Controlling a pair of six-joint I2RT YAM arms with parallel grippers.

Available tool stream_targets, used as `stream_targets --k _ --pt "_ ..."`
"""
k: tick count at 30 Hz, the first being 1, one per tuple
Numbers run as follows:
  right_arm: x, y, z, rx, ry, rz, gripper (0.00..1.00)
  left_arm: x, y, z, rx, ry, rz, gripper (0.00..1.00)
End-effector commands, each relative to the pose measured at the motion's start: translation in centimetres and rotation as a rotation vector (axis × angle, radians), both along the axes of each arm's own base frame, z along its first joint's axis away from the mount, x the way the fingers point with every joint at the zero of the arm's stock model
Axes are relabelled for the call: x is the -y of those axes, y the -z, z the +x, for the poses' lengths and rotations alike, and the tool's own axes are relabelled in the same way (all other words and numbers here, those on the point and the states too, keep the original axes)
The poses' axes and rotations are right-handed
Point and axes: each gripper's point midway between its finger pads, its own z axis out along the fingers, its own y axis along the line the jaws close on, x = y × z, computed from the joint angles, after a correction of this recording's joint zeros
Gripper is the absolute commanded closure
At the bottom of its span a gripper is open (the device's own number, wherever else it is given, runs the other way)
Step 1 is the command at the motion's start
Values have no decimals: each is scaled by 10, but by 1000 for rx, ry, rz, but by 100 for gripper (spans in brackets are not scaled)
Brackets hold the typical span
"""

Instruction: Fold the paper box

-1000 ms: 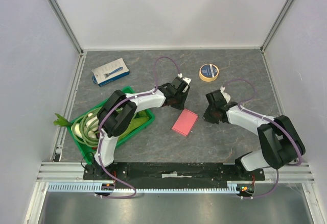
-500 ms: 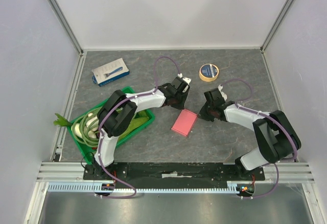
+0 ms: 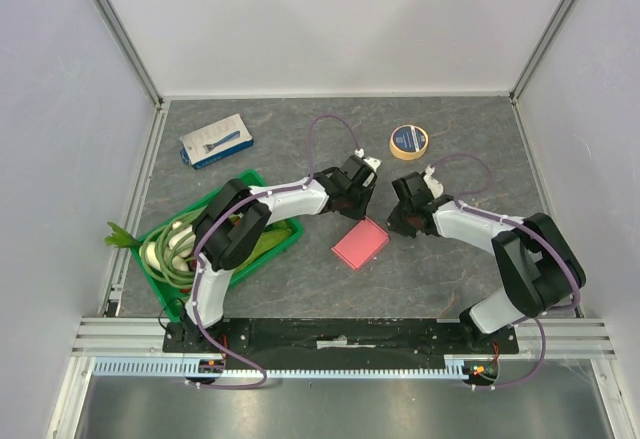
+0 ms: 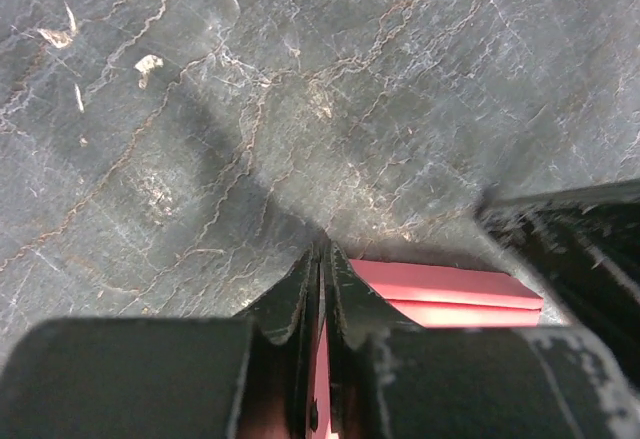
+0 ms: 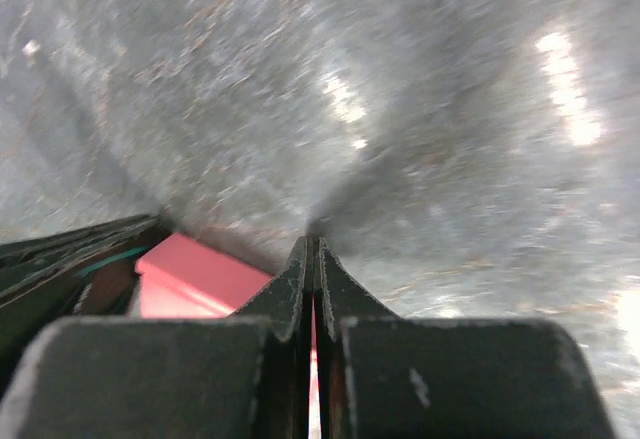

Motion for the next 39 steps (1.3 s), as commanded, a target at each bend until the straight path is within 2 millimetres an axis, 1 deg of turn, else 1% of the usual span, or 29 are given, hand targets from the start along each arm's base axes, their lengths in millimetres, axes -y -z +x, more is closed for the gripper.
stream_targets --k 1,3,4,5,6,9,14,19,27,32,35,39 --pt "56 -10 -12 -11 16 -288 100 -15 0 2 6 -22 49 88" --pt "64 -14 -24 -25 5 -309 100 -18 -3 5 9 -26 50 87" --pt "66 -9 -33 -47 -5 -311 100 -19 -3 6 13 -21 51 87" --pt "64 -6 -39 -62 -13 -290 100 -20 -1 7 11 -24 56 86" --pt "56 0 -50 -79 -36 -235 100 -20 0 8 9 -23 58 87" --pt "40 5 -59 -90 -30 -125 100 -20 7 4 -13 -13 58 87" --pt "25 4 -55 -84 5 -44 100 -18 10 -2 -30 -4 44 89" --pt "12 12 -51 -108 18 9 100 -15 9 -7 -35 7 33 90" --pt "10 15 -49 -118 33 13 100 -8 12 -18 -44 33 38 92" --pt "6 19 -53 -141 37 16 100 -5 11 -25 -49 50 32 93" --pt "7 22 -51 -143 41 -7 100 1 11 -32 -56 72 22 93" --pt "7 20 -43 -140 37 -36 100 9 14 -42 -97 99 -5 94"
